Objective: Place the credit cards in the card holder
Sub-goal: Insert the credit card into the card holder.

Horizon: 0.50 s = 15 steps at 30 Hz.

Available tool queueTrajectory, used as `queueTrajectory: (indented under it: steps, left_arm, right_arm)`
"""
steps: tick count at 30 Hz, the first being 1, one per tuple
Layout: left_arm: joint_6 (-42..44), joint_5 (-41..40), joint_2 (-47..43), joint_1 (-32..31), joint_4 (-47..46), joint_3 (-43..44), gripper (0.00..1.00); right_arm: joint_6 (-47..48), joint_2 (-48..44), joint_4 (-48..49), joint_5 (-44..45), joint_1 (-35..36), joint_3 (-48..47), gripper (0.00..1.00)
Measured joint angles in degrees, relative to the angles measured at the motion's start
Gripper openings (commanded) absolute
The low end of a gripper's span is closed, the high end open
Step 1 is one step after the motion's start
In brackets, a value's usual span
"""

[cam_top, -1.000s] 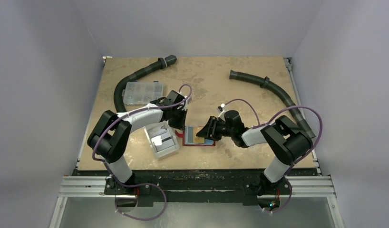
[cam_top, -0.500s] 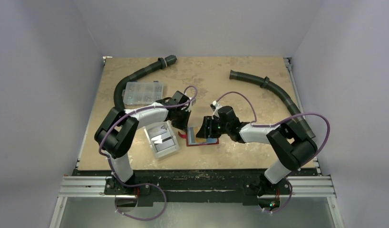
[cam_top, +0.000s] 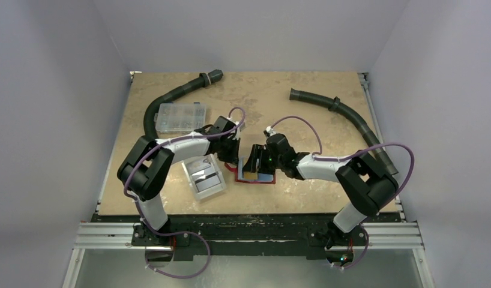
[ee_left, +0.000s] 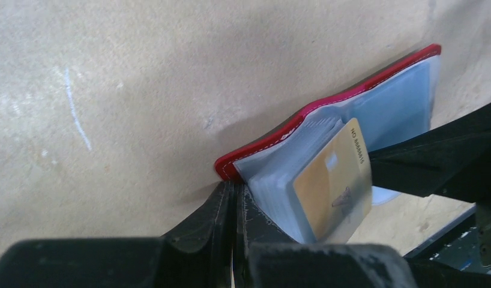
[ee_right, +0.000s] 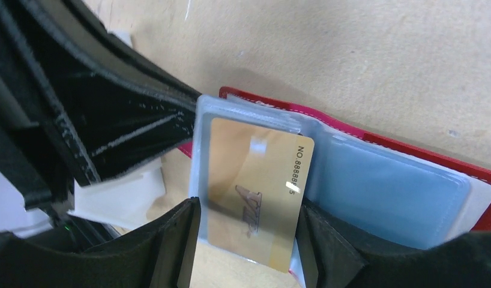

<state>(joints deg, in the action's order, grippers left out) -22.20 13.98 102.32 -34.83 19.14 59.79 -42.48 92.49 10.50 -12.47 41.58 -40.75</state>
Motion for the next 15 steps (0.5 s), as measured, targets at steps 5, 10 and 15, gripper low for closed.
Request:
queueTrajectory:
  steps: [5,10,15]
  left_arm:
    - [-1.9,2.2,-0.1,0.0,-4.6,-1.7,0.00]
    - [-2.2,3.2,-0.1,-0.3,-5.3,-2.1,0.00]
    - [-1.6,3.5,-0.1,-1.4,-4.5,-2.1,0.00]
  right_arm:
    - [-9.4,-1.1,-0.4,3.3,0.5,0.9,0.69]
    - [-7.8,-1.9,-4.9,3.9,1.3,-0.6,0.83]
    - [-1.2,-4.2,-9.5,3.7,1.6,-0.9,0.86]
